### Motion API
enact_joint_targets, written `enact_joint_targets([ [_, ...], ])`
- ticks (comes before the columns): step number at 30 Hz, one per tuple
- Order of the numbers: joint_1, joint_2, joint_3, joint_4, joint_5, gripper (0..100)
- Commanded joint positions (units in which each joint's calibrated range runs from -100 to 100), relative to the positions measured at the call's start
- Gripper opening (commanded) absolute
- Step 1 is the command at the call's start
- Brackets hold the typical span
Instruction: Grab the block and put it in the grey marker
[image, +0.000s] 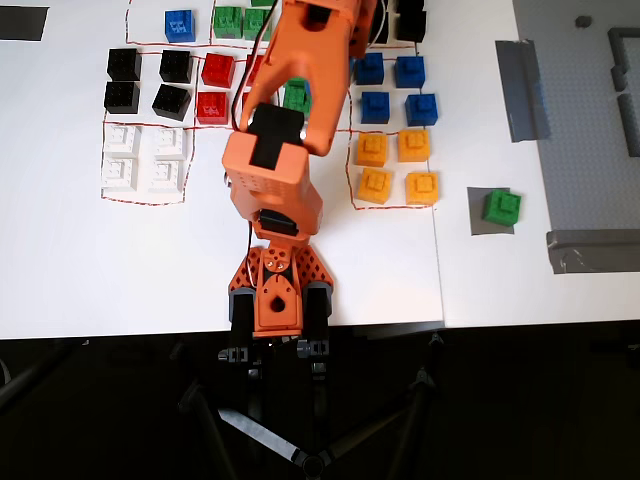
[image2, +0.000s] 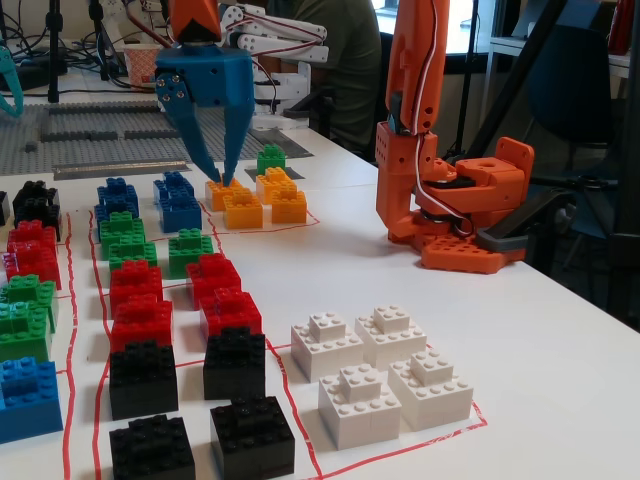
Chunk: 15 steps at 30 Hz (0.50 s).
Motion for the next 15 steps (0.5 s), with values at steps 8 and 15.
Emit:
enact_joint_targets([
  [8,-11.5,-7.9,-1.7,-4.9,-5.1,1],
  [15,-17.1,-6.4,-3.0,-4.9,-7.1,1],
])
